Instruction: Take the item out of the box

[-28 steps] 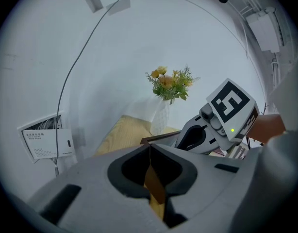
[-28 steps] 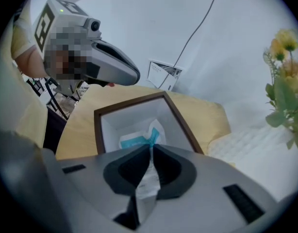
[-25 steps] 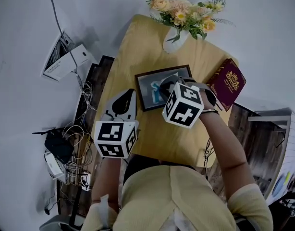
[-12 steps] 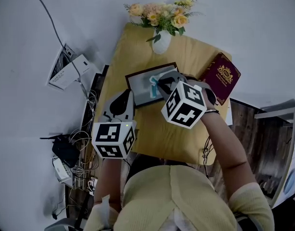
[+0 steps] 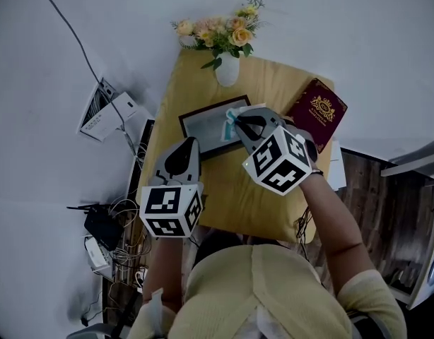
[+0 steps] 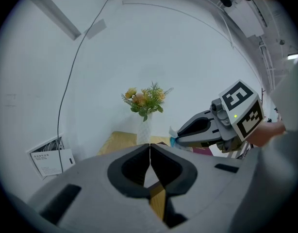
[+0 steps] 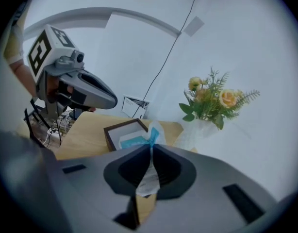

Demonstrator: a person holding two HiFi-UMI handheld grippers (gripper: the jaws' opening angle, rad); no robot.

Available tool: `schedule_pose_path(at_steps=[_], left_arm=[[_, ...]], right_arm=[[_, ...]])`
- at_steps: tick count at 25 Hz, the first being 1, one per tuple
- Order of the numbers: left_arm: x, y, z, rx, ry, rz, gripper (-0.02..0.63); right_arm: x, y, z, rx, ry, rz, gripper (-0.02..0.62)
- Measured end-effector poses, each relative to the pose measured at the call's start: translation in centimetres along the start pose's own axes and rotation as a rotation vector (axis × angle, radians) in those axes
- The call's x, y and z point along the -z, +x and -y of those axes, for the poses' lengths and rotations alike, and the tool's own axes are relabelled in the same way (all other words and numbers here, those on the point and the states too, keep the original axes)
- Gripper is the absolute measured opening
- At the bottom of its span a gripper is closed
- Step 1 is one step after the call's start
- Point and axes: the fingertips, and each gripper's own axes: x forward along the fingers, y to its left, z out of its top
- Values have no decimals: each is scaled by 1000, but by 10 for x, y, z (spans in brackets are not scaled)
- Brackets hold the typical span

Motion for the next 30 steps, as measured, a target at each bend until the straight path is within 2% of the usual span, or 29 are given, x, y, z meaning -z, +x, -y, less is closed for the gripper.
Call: schedule_pose_path(at_steps=[7, 12, 30], left_arm=[[3, -16, 8, -44, -13, 27, 23], [9, -25, 17, -45, -17, 21, 23], [24, -39, 31, -65, -45, 25, 23]], right_arm=[[8, -36, 10, 77, 119, 103, 43], [19, -53, 4, 82, 249, 164, 43], [69, -82, -14, 99, 531, 232, 43]])
